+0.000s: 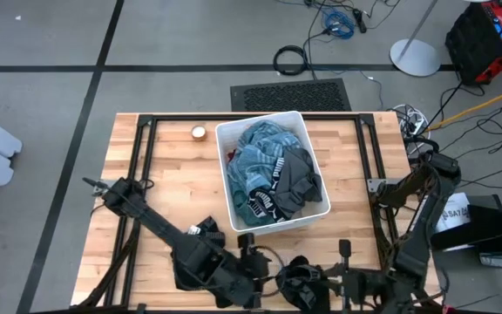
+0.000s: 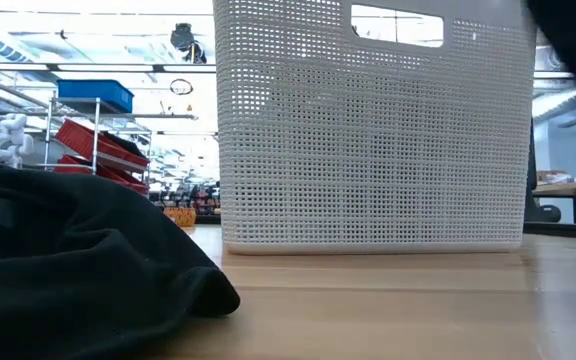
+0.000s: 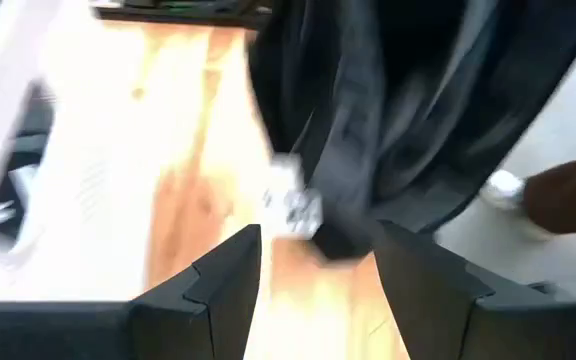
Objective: Sort clothes
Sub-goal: Put the top black boxer into the laundry bin
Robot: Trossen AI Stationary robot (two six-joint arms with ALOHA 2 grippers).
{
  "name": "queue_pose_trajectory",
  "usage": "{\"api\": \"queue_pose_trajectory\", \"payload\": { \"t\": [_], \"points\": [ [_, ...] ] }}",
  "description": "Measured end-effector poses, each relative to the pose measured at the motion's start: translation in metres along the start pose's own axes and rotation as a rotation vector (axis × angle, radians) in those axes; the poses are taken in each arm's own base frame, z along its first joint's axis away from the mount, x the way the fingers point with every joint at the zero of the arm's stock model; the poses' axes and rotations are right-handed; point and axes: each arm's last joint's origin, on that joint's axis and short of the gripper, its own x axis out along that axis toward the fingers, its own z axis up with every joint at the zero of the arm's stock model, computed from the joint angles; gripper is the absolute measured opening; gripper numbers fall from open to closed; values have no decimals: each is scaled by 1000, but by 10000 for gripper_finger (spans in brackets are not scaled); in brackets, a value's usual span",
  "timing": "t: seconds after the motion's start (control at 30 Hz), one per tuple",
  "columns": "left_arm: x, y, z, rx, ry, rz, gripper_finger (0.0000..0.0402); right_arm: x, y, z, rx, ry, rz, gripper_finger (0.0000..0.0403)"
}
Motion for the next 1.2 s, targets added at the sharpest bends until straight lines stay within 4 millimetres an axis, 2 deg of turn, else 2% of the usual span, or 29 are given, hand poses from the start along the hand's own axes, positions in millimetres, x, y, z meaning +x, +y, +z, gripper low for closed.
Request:
{"api": "queue_pose_trajectory", "payload": {
  "t": [0.17,0.37,0.53,0.7,0.83,0.97,1.1,1.2],
  "points": [
    [-17,-6,-17,53,29,160,202,0,-12,64,-116,-82,-29,0],
    [-33,-4,-43,2,161,296,202,-1,-44,132,-247,-157,-107,0],
    [-46,-10,-58,20,212,330,202,0,-87,181,-298,-191,-214,0],
    [-58,-5,-70,29,268,432,202,16,-149,215,-286,-193,-302,0],
    [-67,-7,-77,25,291,471,202,44,-203,218,-227,-162,-300,0],
    [-73,-13,-82,35,288,461,202,76,-254,209,-145,-100,-248,0],
    [-76,-16,-85,26,282,454,202,109,-295,186,-86,41,-266,0],
    [-78,-19,-87,15,277,450,202,134,-320,159,-50,190,-294,0]
  ]
}}
